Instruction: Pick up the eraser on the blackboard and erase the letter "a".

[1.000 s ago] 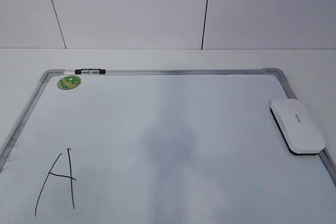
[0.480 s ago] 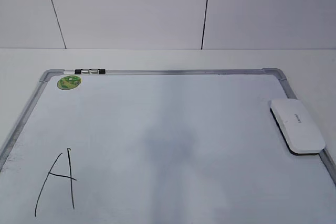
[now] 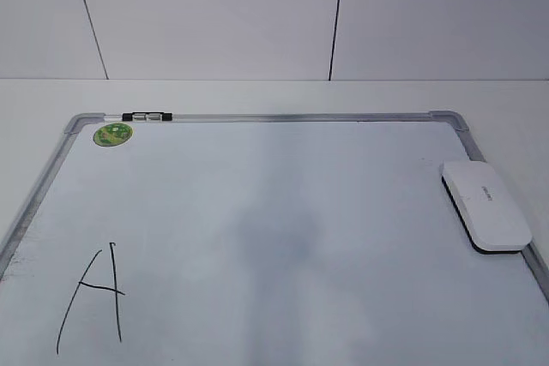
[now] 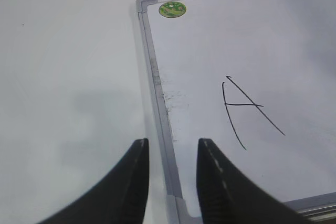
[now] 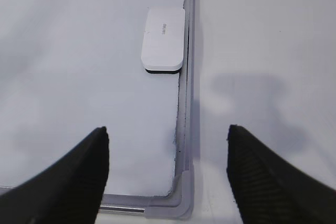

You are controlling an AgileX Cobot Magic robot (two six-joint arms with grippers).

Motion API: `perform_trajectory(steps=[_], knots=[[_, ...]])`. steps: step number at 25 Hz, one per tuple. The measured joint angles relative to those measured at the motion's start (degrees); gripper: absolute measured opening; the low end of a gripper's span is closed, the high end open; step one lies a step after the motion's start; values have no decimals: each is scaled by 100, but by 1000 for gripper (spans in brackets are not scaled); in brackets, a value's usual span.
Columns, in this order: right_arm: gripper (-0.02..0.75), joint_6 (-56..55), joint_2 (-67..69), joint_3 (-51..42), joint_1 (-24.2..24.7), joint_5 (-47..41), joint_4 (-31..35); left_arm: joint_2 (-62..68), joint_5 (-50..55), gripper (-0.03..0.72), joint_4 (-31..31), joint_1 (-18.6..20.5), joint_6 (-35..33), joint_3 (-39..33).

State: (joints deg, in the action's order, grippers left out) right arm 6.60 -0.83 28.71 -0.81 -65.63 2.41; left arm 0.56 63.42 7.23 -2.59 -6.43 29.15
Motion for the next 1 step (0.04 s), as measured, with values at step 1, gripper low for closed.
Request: perform_trajectory(steps=[1], knots=[[540, 0, 0, 0, 0, 0, 0, 0, 0, 236, 0, 0, 0, 0]])
